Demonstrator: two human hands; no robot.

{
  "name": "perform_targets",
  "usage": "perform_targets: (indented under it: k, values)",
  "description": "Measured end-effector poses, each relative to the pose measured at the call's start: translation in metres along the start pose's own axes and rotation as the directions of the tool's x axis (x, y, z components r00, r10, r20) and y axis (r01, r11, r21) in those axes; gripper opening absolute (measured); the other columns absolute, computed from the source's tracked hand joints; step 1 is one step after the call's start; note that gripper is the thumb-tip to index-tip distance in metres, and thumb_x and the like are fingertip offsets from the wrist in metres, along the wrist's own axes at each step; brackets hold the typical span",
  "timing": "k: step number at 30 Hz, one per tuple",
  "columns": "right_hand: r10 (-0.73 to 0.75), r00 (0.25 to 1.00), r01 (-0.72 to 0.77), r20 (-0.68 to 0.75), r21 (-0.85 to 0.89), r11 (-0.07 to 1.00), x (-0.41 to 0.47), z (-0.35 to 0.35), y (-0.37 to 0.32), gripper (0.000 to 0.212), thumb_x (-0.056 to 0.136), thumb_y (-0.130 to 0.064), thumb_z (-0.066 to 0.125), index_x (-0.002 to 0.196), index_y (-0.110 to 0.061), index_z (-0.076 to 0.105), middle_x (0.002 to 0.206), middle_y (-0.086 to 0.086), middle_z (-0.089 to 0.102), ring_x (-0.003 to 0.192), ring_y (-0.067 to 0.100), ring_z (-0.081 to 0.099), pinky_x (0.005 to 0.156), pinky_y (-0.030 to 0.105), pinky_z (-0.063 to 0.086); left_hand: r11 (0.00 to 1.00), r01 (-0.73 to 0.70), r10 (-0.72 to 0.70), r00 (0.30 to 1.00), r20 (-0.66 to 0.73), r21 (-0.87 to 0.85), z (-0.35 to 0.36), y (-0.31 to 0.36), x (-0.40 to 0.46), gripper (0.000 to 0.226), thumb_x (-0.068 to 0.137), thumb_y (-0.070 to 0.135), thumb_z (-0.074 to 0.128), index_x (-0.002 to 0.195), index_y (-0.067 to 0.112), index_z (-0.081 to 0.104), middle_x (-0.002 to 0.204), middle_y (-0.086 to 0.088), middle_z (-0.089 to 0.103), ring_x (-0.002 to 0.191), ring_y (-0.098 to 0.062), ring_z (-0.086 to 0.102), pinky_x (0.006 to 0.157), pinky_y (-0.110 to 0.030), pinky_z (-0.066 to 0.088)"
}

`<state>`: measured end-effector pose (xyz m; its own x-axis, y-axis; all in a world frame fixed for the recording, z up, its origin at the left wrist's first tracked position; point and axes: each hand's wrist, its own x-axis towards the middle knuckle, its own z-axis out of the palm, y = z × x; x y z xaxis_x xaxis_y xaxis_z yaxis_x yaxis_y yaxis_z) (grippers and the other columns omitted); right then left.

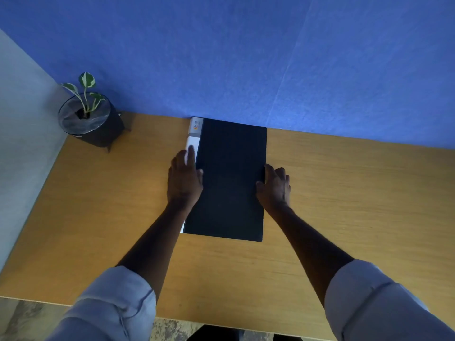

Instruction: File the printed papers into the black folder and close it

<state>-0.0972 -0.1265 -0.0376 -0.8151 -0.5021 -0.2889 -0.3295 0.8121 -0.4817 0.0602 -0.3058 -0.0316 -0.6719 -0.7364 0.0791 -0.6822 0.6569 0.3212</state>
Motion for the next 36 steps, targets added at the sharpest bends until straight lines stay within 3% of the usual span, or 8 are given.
perform_targets:
  k: [4,8,12,21,28,36]
  values:
    - [-0.138,0.99,0.136,-0.032,-0.065,0.989,-0.022,0.016,-0.011,0.062,0.094,-0.027,0.057,0.15,-0.014,0.036,0.155,0.01,0.034,0.139,0.032,0.032,0.112,0.049,0.031,0.974,-0.225,0.226,0.969,0.102,-0.023,0.015,0.019,-0.014,0.064,0.1,0.027,0.053,0.157,0.01,0.028,0.161,-0.014,0.029,0.149,-0.03,0.029,0.119,-0.041,0.033]
    - [-0.177,0.984,0.18,0.034,-0.123,0.976,-0.027,0.038,-0.015,0.073,0.1,-0.039,0.048,0.16,-0.009,0.018,0.169,0.01,0.009,0.156,0.03,0.002,0.126,0.046,0.004,0.973,-0.229,0.218,0.941,0.26,0.012,0.037,0.021,-0.025,0.068,0.104,0.032,0.043,0.161,0.009,0.014,0.169,-0.012,0.006,0.157,-0.029,0.002,0.127,-0.046,0.009]
    - [-0.167,0.985,0.17,0.034,-0.111,0.979,-0.029,0.049,-0.014,0.077,0.102,-0.044,0.043,0.161,-0.01,0.006,0.17,0.009,-0.004,0.156,0.027,-0.012,0.125,0.044,-0.009,0.966,-0.25,0.22,0.93,0.295,0.065,0.045,0.017,-0.029,0.069,0.105,0.035,0.036,0.161,0.007,0.007,0.169,-0.013,-0.001,0.156,-0.028,-0.005,0.127,-0.045,-0.001]
    - [-0.179,0.984,0.167,-0.015,-0.286,0.944,-0.031,0.065,-0.009,0.075,0.102,-0.051,0.023,0.161,-0.009,0.001,0.169,0.01,-0.007,0.156,0.027,-0.012,0.127,0.048,-0.001,0.966,-0.244,0.219,0.947,0.235,0.083,0.057,0.016,-0.034,0.067,0.103,0.036,0.026,0.161,0.007,0.006,0.169,-0.013,0.0,0.157,-0.026,-0.005,0.127,-0.046,0.005]
    - [-0.193,0.98,0.17,-0.057,-0.282,0.944,-0.031,0.069,-0.008,0.074,0.102,-0.05,0.026,0.161,-0.009,0.005,0.168,0.01,-0.003,0.156,0.025,-0.008,0.127,0.046,-0.001,0.968,-0.235,0.211,0.95,0.229,0.083,0.058,0.016,-0.034,0.068,0.102,0.036,0.024,0.16,0.007,0.004,0.169,-0.012,-0.002,0.157,-0.025,-0.006,0.127,-0.045,0.003]
    - [-0.216,0.976,0.21,-0.001,-0.223,0.952,-0.036,0.055,-0.01,0.074,0.104,-0.047,0.028,0.159,-0.012,-0.007,0.166,0.007,-0.014,0.155,0.024,-0.012,0.126,0.043,-0.004,0.974,-0.194,0.15,0.939,0.309,0.118,0.046,0.022,-0.031,0.073,0.1,0.043,0.014,0.159,0.006,-0.003,0.168,-0.014,-0.009,0.156,-0.027,-0.011,0.127,-0.045,0.007]
